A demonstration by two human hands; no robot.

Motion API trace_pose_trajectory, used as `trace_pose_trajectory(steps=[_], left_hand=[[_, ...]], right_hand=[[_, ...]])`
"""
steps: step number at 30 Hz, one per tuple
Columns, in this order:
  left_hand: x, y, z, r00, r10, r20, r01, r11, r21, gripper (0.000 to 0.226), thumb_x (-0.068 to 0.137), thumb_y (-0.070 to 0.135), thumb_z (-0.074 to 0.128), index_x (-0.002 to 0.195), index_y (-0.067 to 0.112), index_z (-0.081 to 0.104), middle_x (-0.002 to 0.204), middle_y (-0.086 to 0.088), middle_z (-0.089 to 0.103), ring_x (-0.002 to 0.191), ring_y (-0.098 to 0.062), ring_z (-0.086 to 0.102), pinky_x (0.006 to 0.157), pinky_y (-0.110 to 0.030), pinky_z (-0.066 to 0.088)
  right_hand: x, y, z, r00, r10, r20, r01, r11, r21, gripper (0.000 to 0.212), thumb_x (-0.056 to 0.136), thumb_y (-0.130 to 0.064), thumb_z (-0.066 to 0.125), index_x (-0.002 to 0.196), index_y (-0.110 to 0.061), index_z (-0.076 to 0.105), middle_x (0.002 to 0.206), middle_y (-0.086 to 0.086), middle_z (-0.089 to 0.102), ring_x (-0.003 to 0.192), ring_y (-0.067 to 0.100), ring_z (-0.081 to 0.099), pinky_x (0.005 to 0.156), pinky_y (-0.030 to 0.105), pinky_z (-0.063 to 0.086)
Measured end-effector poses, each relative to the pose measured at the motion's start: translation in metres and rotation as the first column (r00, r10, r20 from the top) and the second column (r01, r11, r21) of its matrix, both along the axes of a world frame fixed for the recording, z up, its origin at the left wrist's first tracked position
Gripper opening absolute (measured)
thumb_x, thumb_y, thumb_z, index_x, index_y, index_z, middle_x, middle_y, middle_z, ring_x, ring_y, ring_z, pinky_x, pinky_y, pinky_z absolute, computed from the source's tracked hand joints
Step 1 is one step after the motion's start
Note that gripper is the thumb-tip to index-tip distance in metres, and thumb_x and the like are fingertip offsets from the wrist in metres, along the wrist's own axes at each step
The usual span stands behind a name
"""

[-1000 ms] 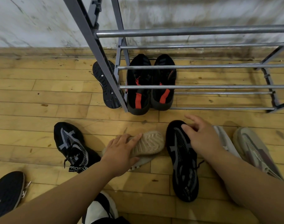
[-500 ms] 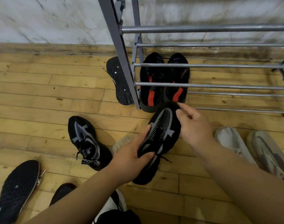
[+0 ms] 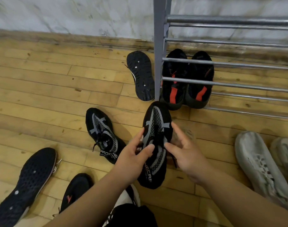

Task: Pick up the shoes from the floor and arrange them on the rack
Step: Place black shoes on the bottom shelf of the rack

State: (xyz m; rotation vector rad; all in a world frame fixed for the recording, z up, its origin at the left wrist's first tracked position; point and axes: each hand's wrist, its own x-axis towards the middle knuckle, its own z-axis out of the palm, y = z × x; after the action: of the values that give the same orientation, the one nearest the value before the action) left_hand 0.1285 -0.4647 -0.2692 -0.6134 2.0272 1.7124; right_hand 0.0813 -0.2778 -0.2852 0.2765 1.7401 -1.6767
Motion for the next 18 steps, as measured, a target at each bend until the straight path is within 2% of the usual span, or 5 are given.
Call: trace_pose_trajectory(steps=[2,4,6,9,18], left_hand=[[-0.001,-0.012,0.003,1.000,-0.016,-0.018,0.012,0.981,-0.195,0.049,0.098,0.047,0.059,0.143,0.056,0.041,0.131,0.014,0.065,0.115,-0.002,0.063,0.097,-0.030,0.055],[-0.002,-0.034,-0.009,0.999,-0.041,-0.029,0.016,0.809,-0.588,0.064,0.095,0.059,0.056,0.153,0.046,0.033,0.145,0.006,0.046,0.130,-0.013,0.049,0.109,-0.042,0.046],[0.000,-0.057,-0.026,0.999,0.016,0.051,0.028,0.663,-0.748,0.074,0.092,0.066,0.054,0.157,0.042,0.028,0.157,-0.006,0.031,0.145,-0.027,0.032,0.120,-0.049,0.032],[0.011,-0.074,-0.047,0.978,0.059,0.200,0.100,0.710,-0.697,0.080,0.089,0.071,0.054,0.158,0.047,0.021,0.166,-0.008,0.013,0.151,-0.034,0.023,0.122,-0.051,0.028],[0.016,-0.069,-0.049,0.983,0.120,0.139,-0.031,0.852,-0.522,0.095,0.081,0.042,0.080,0.157,0.050,0.023,0.168,0.000,-0.009,0.154,-0.031,0.020,0.122,-0.044,0.031]], right_hand=[[-0.004,-0.003,0.000,1.000,-0.002,-0.014,0.003,0.999,0.044,0.072,0.103,-0.011,0.059,0.158,-0.046,0.029,0.145,-0.014,0.059,0.130,0.007,0.060,0.110,0.040,0.051],[-0.007,-0.004,-0.002,1.000,0.006,-0.012,-0.004,0.996,0.090,0.070,0.104,-0.008,0.057,0.158,-0.044,0.030,0.150,-0.011,0.055,0.135,0.009,0.055,0.114,0.040,0.047],[-0.007,-0.005,-0.005,1.000,0.024,-0.012,-0.022,0.990,0.139,0.070,0.105,-0.007,0.054,0.158,-0.046,0.030,0.151,-0.013,0.054,0.137,0.009,0.052,0.115,0.040,0.046],[-0.006,-0.007,-0.011,0.996,0.070,-0.052,-0.056,0.973,0.224,0.071,0.106,-0.011,0.054,0.158,-0.050,0.026,0.154,-0.018,0.048,0.139,0.006,0.047,0.117,0.037,0.043],[-0.001,-0.002,-0.010,0.976,0.209,-0.056,-0.188,0.946,0.263,0.096,0.097,-0.009,0.068,0.158,-0.057,0.012,0.150,-0.029,0.035,0.137,-0.002,0.037,0.114,0.030,0.040]])
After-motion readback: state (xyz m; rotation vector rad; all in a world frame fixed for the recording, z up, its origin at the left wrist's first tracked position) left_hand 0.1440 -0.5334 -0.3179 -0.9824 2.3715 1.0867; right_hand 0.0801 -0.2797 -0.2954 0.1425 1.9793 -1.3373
